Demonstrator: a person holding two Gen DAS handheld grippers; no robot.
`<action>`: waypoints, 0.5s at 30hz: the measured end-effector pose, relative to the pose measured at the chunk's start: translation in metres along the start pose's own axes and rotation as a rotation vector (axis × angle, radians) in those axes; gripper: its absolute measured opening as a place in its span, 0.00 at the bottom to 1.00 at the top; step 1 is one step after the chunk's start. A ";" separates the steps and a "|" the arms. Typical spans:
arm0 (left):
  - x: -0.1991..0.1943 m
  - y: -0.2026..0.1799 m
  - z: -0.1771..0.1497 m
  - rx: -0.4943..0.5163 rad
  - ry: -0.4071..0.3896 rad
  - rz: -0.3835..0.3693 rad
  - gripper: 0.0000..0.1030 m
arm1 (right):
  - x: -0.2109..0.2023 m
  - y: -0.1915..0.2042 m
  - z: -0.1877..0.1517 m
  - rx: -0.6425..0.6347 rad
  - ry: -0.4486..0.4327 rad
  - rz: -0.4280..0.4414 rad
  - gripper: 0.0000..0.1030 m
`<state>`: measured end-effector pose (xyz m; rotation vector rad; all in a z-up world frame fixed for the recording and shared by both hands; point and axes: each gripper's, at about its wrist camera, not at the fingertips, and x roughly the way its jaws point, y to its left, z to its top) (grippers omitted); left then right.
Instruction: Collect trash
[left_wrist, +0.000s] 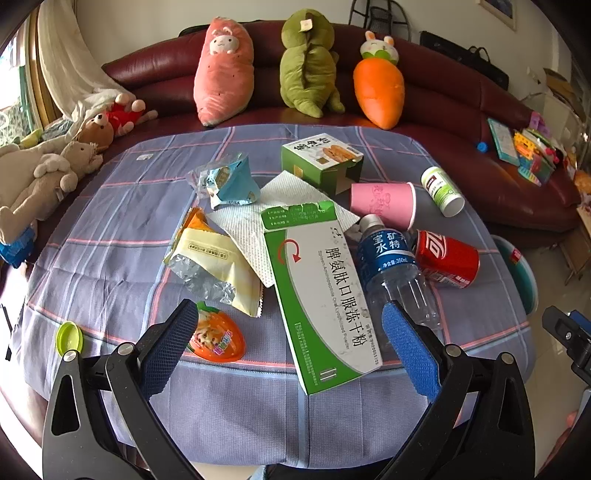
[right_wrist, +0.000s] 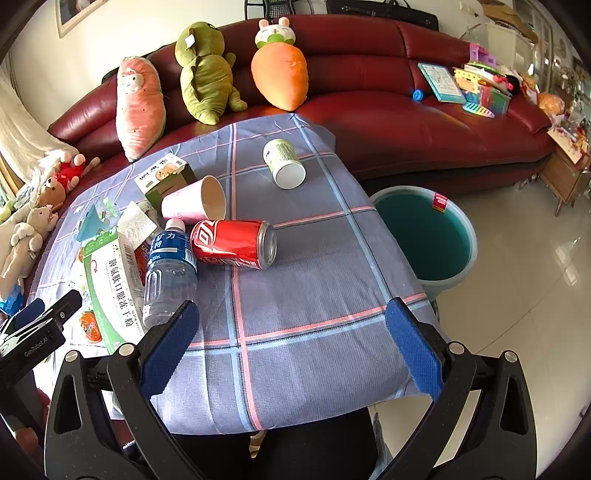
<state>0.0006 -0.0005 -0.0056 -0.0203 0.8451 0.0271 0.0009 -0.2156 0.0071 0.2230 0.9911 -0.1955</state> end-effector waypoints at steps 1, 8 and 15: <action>0.001 0.000 -0.001 0.000 0.002 0.000 0.96 | 0.001 0.000 0.000 0.001 0.000 0.000 0.94; 0.001 0.000 -0.001 0.002 0.003 0.001 0.96 | 0.005 0.000 -0.003 0.003 0.006 -0.002 0.94; 0.002 0.002 -0.004 -0.008 0.011 -0.001 0.96 | 0.008 -0.002 -0.004 0.009 0.013 -0.002 0.94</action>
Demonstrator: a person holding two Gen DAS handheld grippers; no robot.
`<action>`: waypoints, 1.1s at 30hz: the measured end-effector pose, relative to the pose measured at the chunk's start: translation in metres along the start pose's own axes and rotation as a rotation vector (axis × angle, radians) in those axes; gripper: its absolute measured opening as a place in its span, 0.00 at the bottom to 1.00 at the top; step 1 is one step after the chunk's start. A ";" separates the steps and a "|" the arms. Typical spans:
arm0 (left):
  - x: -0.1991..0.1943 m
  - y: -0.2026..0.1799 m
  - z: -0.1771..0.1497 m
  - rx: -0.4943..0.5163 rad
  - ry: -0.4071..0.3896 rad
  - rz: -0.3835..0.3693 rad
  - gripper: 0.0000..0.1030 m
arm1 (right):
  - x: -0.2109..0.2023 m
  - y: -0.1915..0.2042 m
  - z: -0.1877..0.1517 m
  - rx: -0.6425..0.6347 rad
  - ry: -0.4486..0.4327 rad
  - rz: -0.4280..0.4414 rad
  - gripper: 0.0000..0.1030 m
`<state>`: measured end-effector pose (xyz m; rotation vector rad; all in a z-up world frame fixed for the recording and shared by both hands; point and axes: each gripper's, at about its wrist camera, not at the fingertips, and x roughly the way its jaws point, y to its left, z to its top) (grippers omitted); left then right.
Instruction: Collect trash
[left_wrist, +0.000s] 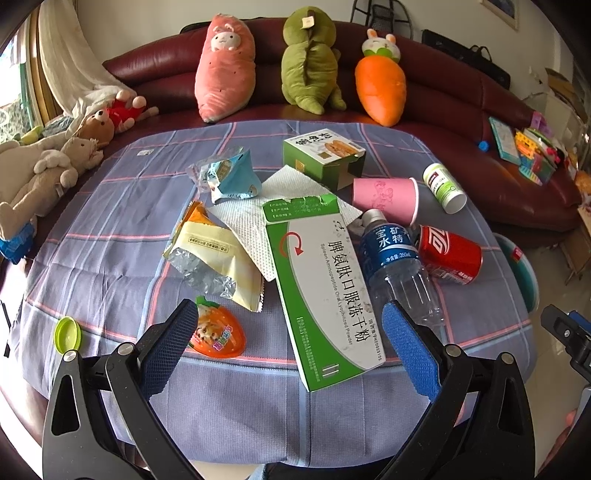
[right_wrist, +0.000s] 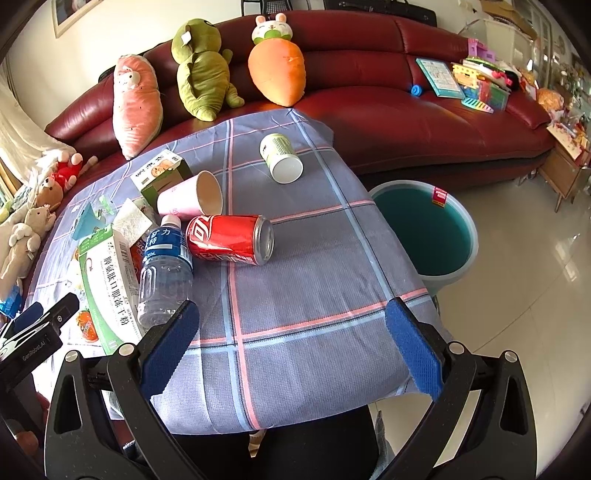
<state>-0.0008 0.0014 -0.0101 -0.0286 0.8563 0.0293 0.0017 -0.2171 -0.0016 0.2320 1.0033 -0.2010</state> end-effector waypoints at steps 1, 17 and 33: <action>0.001 0.000 -0.001 -0.002 0.002 -0.002 0.96 | 0.000 0.000 0.000 0.000 0.002 0.000 0.94; 0.005 0.003 -0.003 -0.010 0.019 0.009 0.96 | 0.008 -0.002 -0.004 0.007 0.030 -0.002 0.94; 0.006 0.002 -0.005 -0.011 0.028 0.009 0.96 | 0.010 -0.003 -0.004 0.010 0.033 0.000 0.94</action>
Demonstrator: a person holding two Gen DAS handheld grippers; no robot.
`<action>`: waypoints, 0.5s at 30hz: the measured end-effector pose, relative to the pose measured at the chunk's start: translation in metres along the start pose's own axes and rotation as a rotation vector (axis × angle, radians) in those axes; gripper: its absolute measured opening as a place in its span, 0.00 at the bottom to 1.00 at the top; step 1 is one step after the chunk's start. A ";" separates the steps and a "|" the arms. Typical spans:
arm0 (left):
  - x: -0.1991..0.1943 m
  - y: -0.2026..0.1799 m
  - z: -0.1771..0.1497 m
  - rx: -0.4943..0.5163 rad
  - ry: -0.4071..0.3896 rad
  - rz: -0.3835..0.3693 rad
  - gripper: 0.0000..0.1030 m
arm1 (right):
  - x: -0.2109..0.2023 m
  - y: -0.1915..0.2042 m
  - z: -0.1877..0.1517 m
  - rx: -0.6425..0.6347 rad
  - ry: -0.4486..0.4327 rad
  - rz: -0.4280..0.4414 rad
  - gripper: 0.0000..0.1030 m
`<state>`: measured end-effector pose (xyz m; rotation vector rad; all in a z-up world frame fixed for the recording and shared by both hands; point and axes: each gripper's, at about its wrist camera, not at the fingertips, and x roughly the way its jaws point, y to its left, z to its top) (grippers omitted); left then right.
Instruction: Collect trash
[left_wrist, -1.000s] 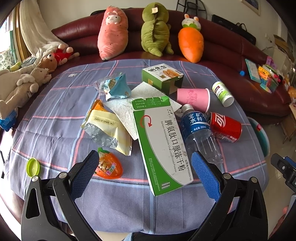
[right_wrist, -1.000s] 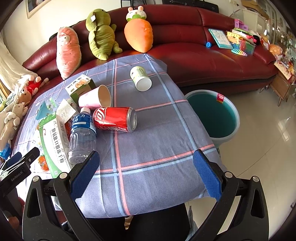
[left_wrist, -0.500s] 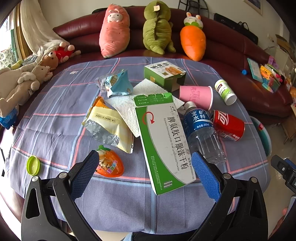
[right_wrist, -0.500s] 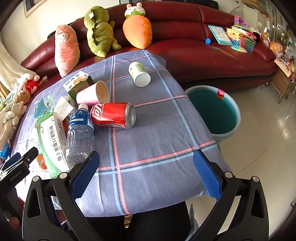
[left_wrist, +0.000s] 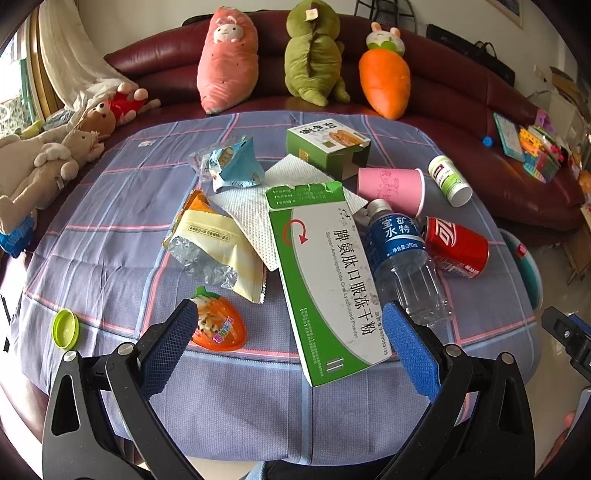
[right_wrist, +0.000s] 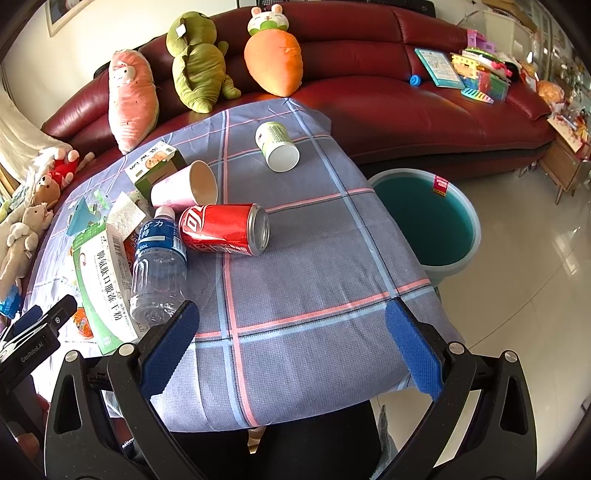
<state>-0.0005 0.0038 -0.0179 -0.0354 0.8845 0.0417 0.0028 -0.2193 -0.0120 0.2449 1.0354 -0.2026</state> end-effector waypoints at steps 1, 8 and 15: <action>0.000 0.000 0.000 0.001 0.002 0.000 0.96 | 0.000 0.000 0.000 0.000 0.001 -0.001 0.94; 0.006 0.002 0.000 -0.006 0.025 -0.013 0.96 | 0.005 -0.003 -0.001 0.004 0.017 0.004 0.94; 0.027 0.017 -0.003 -0.077 0.103 -0.024 0.96 | 0.006 -0.008 0.002 0.018 0.019 0.000 0.94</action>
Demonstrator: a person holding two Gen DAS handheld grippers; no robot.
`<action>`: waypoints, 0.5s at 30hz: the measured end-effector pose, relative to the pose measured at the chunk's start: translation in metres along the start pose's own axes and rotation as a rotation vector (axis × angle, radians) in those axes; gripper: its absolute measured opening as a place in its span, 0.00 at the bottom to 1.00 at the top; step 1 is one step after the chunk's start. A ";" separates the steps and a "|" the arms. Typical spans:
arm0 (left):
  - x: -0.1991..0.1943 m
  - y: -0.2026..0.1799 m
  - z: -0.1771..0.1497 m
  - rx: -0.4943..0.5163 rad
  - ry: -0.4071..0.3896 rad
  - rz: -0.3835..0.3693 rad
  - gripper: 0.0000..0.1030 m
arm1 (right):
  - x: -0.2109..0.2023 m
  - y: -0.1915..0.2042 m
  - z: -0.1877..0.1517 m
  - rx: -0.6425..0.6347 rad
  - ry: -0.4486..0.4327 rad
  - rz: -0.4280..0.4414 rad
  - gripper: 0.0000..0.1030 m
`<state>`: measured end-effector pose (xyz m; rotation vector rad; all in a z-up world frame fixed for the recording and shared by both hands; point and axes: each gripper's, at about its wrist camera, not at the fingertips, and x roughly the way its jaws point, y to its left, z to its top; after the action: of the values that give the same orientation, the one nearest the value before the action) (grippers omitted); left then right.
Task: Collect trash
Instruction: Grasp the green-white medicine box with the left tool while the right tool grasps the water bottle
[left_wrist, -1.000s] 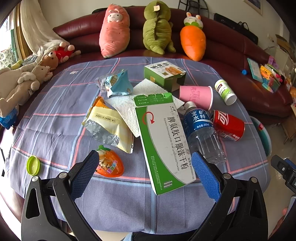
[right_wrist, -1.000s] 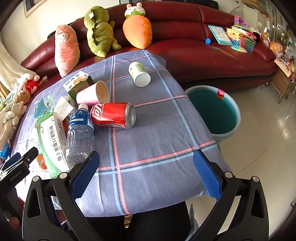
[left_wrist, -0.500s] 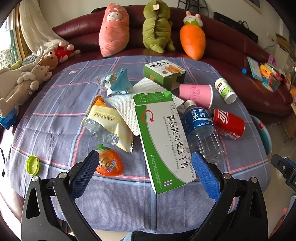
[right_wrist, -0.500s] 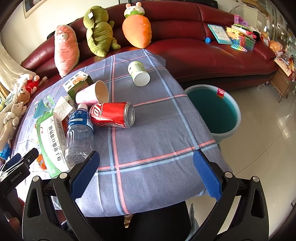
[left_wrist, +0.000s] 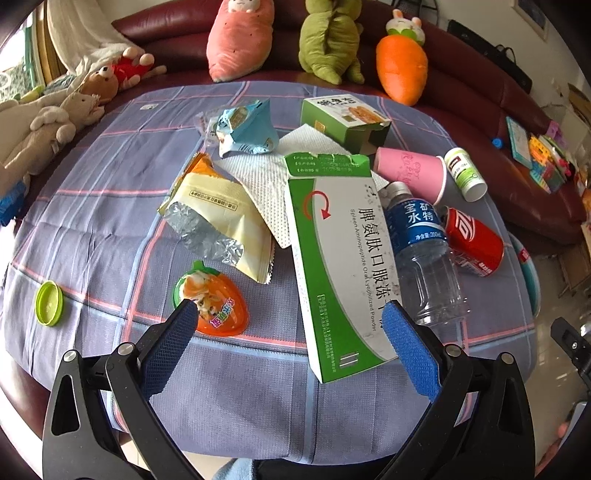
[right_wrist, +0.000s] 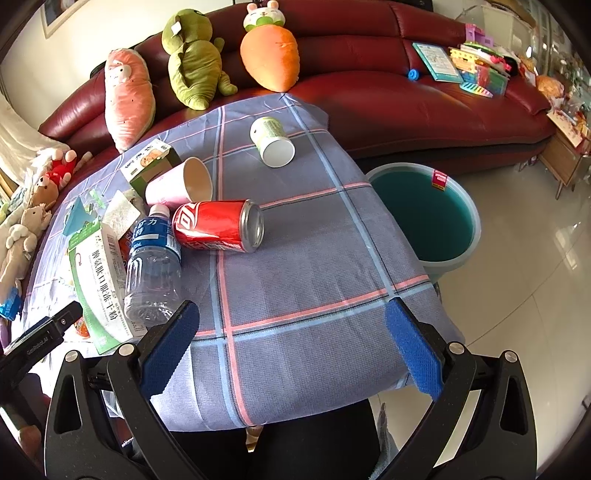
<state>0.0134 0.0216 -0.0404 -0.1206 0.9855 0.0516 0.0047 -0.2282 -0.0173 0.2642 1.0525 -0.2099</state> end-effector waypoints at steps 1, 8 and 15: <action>0.001 -0.001 0.000 0.004 0.004 0.002 0.96 | 0.000 -0.002 0.001 0.004 0.000 0.000 0.94; 0.013 -0.028 0.011 0.060 0.019 0.018 0.96 | 0.009 -0.018 0.002 0.046 0.014 0.007 0.94; 0.031 -0.041 0.025 0.076 0.035 0.055 0.94 | 0.013 -0.035 0.005 0.075 0.004 0.002 0.94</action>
<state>0.0554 -0.0165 -0.0497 -0.0242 1.0245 0.0627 0.0047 -0.2637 -0.0307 0.3334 1.0497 -0.2479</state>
